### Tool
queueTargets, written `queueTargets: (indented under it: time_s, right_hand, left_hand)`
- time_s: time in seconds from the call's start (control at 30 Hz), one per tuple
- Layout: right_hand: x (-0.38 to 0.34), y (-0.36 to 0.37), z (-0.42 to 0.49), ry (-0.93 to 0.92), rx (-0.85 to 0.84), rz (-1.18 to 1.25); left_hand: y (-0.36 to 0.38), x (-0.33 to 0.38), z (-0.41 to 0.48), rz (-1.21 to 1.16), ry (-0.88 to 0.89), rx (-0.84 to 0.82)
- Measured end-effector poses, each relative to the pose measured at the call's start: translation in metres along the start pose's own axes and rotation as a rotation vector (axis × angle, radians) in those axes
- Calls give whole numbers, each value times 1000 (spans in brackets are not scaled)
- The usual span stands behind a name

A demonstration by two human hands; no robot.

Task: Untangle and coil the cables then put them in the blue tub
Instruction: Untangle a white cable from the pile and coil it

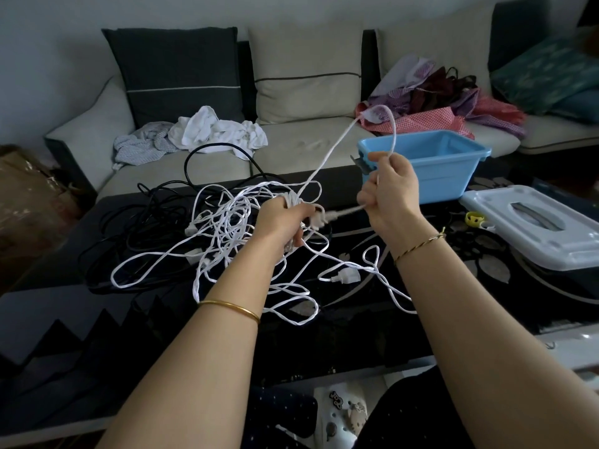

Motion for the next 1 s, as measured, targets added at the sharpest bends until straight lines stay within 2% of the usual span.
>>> queueTargets:
  time_s: [0.1, 0.2, 0.27, 0.37, 0.47, 0.53, 0.67, 0.73, 0.87, 1.0]
  right_hand:
    - [-4, -4, 1, -166, 12, -345]
    - [-11, -10, 6, -342, 35, -693]
    - [-13, -18, 11, -355, 93, -873]
    - [-8, -34, 16, -252, 190, -1023]
    - [-1, -42, 10, -198, 286, -1130]
    - [-3, -36, 4, -347, 288, -1231]
    - [-10, -9, -8, -758, -43, -1350]
    - [-6, -3, -9, -841, -202, -1434]
    - [11, -10, -1, -732, -423, -1480]
    - [18, -11, 0, -552, -538, -1148]
  left_hand:
    - [-6, -4, 1, -45, -12, 60]
    - [-11, -9, 2, 54, 4, 94]
    - [-13, -12, 1, 116, 6, 126]
    - [-15, -9, 0, 196, 60, 175]
    - [-11, -1, -4, 120, 63, 86]
    - [-6, 5, -6, 43, 24, -29]
    - [0, 11, -9, -88, -22, -280]
    - [1, 14, -14, -168, -26, -436]
    - [-5, 19, -20, -424, -43, -650]
    - [-12, 23, -22, -653, -29, -796]
Point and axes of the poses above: each hand's wrist, its own z-axis towards the middle knuckle, its own y-axis out of the palm, x = y × z, the point moved 2 cm from there along z, towards the middle knuckle, and after that the axes turned 13 degrees about z, right-handed, at the moved point
